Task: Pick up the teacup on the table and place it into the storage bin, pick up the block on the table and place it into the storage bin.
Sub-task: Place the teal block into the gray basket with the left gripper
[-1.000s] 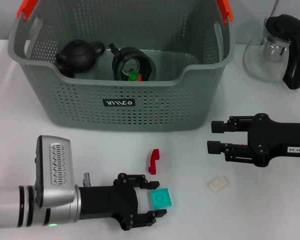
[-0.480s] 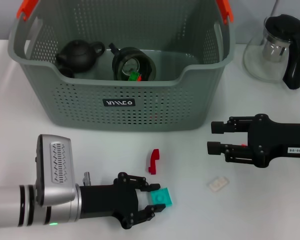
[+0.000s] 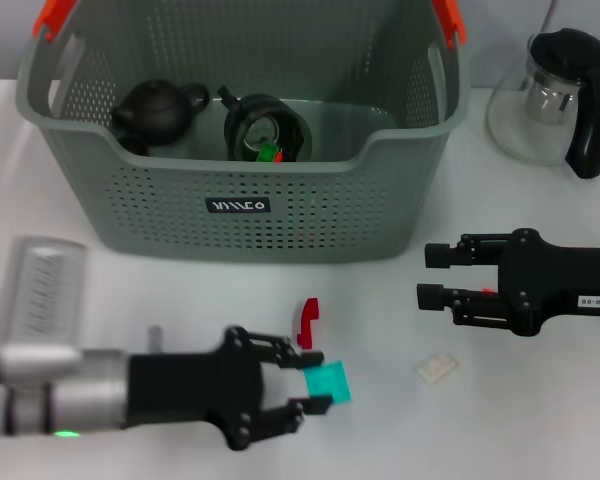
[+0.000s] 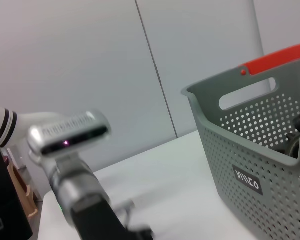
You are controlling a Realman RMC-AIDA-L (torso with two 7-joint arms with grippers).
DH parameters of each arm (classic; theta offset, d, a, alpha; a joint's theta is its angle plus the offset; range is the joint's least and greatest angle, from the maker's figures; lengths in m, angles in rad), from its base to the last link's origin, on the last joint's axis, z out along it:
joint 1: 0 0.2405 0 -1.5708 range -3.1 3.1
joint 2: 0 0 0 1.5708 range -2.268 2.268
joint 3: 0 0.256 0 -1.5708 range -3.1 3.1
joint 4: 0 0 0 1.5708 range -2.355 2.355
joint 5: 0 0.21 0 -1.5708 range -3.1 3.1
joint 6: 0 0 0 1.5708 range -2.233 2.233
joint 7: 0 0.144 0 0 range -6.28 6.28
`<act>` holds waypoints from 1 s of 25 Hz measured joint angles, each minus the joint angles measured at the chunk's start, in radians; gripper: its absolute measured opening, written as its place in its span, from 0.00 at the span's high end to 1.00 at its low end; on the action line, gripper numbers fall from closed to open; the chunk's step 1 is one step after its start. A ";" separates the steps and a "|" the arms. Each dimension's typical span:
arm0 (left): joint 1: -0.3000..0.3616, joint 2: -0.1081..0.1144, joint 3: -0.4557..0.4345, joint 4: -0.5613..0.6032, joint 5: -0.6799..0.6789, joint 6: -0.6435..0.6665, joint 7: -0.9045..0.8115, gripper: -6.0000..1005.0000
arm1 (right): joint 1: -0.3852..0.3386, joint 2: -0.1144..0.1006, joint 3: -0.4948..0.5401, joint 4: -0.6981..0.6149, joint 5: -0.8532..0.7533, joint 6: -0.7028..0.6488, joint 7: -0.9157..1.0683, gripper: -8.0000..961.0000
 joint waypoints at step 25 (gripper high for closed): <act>-0.245 0.098 -0.109 0.345 -0.243 -0.031 -0.777 0.59 | 0.002 0.005 0.000 -0.006 0.000 0.007 -0.002 0.38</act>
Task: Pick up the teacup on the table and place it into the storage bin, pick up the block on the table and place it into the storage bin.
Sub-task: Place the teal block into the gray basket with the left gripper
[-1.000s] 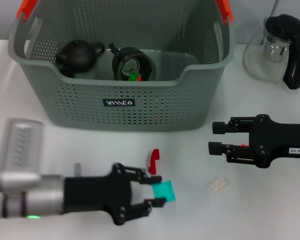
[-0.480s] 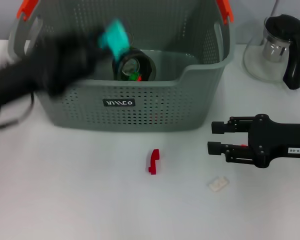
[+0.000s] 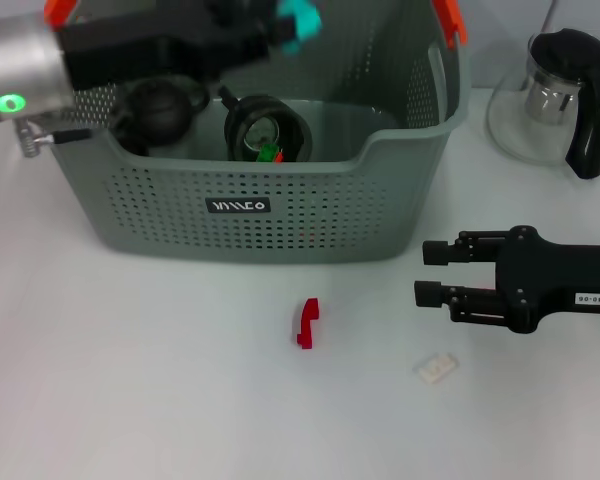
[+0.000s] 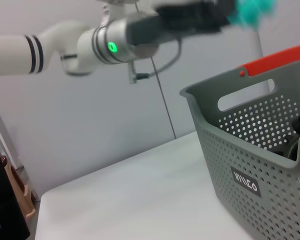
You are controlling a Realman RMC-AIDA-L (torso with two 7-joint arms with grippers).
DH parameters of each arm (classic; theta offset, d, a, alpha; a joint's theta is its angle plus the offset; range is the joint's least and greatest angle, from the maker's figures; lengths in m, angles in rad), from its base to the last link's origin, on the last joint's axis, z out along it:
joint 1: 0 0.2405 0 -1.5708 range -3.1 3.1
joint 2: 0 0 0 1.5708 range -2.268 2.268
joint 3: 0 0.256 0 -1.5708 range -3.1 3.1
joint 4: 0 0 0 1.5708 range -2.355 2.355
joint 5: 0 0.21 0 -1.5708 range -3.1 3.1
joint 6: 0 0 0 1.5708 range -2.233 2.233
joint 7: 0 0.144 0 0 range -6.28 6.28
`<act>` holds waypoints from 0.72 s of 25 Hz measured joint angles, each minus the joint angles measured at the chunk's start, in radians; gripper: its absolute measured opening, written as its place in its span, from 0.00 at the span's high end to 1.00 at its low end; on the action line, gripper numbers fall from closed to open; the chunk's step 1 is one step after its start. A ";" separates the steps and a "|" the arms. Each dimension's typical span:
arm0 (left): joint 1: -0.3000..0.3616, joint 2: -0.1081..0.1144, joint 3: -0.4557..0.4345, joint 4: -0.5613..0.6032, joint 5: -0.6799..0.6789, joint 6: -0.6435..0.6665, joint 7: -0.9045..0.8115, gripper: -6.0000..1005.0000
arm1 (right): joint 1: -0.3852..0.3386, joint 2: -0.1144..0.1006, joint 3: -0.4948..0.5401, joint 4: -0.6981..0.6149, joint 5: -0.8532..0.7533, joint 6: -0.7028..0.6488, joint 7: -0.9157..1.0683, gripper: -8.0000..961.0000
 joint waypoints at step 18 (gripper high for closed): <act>0.001 -0.067 0.290 0.306 0.394 -0.279 -0.435 0.52 | 0.003 0.000 0.000 0.000 0.002 0.004 0.000 0.38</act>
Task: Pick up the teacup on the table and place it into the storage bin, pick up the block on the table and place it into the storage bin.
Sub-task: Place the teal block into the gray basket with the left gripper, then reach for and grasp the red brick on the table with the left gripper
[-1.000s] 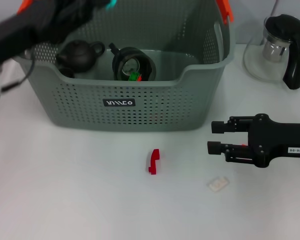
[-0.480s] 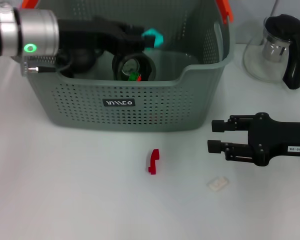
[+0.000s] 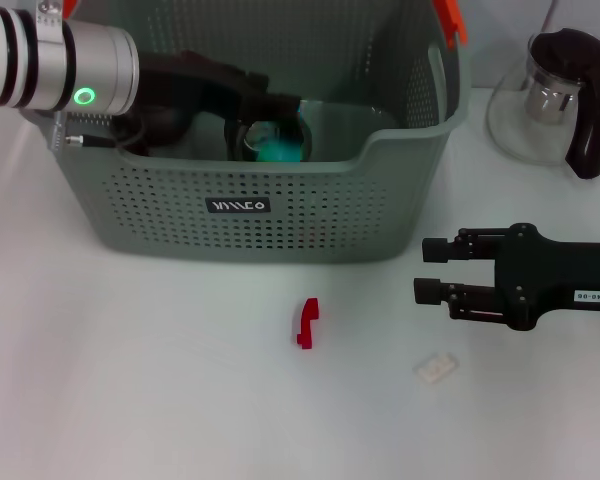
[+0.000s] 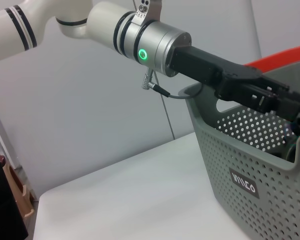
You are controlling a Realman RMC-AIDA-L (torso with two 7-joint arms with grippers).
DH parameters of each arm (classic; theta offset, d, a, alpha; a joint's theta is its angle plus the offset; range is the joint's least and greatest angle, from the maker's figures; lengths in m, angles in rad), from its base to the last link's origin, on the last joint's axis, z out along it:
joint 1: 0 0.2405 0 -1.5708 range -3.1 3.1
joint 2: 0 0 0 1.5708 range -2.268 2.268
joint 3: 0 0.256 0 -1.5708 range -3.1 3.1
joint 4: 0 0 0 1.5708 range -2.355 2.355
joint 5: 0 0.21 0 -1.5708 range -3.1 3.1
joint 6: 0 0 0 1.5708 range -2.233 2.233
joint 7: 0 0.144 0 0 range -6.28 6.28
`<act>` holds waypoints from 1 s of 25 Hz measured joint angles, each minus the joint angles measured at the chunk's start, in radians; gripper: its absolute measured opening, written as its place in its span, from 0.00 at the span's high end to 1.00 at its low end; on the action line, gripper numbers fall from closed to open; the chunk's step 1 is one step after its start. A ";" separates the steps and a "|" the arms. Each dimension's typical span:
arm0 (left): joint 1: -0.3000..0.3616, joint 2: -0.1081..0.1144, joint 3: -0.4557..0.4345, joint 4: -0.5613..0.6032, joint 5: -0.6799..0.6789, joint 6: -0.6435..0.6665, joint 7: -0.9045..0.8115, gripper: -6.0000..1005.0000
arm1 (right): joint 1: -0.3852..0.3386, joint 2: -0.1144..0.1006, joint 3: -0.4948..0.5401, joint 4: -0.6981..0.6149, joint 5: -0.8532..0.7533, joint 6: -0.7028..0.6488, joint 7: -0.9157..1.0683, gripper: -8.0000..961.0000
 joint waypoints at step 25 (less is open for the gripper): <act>0.223 0.041 -0.262 -0.411 -0.701 0.569 0.621 0.40 | -0.005 -0.003 0.000 0.006 -0.001 0.004 0.001 0.38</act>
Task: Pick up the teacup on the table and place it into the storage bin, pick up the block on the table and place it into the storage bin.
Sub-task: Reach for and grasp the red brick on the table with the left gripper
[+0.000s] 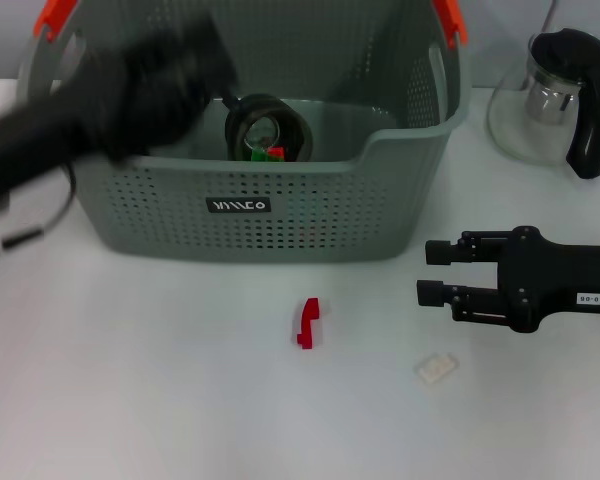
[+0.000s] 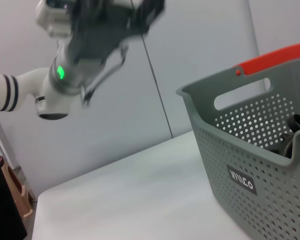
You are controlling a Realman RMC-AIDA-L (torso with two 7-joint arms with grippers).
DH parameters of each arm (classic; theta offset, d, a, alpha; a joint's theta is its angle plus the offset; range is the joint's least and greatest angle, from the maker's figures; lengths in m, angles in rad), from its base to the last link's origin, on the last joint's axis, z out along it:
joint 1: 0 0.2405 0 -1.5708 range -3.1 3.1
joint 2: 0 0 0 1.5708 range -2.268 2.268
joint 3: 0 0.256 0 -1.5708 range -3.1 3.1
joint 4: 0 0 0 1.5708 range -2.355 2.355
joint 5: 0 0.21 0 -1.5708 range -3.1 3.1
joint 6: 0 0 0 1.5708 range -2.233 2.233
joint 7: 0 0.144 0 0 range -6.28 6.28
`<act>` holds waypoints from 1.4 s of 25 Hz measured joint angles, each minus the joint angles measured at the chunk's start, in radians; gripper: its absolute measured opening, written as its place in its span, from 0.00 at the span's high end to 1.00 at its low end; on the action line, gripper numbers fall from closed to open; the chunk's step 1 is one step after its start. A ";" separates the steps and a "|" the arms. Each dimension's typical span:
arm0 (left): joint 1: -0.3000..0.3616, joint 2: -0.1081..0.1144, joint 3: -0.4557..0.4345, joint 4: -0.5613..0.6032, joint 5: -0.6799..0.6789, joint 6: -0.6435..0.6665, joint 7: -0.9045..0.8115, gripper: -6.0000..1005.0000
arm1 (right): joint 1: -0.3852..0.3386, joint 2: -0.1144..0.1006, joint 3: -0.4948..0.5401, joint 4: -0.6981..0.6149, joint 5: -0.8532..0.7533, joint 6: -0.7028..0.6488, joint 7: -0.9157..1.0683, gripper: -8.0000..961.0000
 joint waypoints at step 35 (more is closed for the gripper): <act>-0.047 -0.092 0.159 -0.201 0.510 -0.504 0.527 0.40 | -0.081 -0.023 0.097 -0.012 0.004 -0.033 -0.274 0.38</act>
